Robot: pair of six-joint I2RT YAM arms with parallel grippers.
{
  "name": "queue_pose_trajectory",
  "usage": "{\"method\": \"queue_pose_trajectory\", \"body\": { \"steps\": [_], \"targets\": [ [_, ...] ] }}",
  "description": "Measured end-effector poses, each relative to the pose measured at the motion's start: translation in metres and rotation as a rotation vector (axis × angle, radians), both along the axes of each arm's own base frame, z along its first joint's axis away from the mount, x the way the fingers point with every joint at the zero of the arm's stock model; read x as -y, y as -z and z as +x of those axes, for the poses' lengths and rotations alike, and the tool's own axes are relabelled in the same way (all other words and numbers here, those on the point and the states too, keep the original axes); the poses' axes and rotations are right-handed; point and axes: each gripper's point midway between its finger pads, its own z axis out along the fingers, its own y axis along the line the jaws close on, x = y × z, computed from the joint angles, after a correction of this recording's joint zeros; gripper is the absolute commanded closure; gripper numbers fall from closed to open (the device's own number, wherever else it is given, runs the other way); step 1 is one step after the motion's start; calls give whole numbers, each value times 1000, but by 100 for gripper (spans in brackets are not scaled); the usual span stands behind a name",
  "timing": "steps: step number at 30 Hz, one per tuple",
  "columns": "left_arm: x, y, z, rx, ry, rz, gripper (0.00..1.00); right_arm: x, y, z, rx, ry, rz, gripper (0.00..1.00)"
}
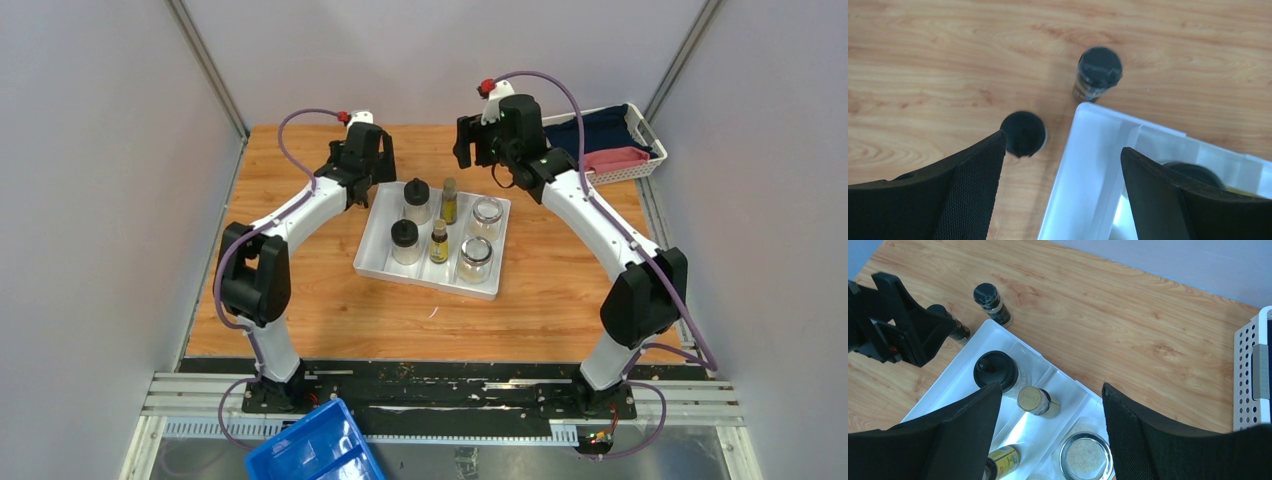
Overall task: Organize the condiment bottles
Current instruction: Pick up the bottle from the center of the board.
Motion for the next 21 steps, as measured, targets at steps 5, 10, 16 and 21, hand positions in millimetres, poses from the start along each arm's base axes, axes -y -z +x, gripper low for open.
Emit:
{"method": "queue_pose_trajectory", "body": {
  "steps": [5, 10, 16, 21],
  "targets": [
    [7, -13, 25, 58, 33, -25, 11, 0, 7, 5, -12, 4, -8, 23],
    [13, -12, 47, 84, 61, -43, 13, 0, 18, 9, -31, 5, -21, 23],
    [22, 6, 64, 61, 98, -45, 15, 1, 22, 13, -33, 7, -30, 23],
    [30, 14, 78, 54, 120, -42, 17, 0, 20, 20, -26, 9, -32, 23]
  ]
}}
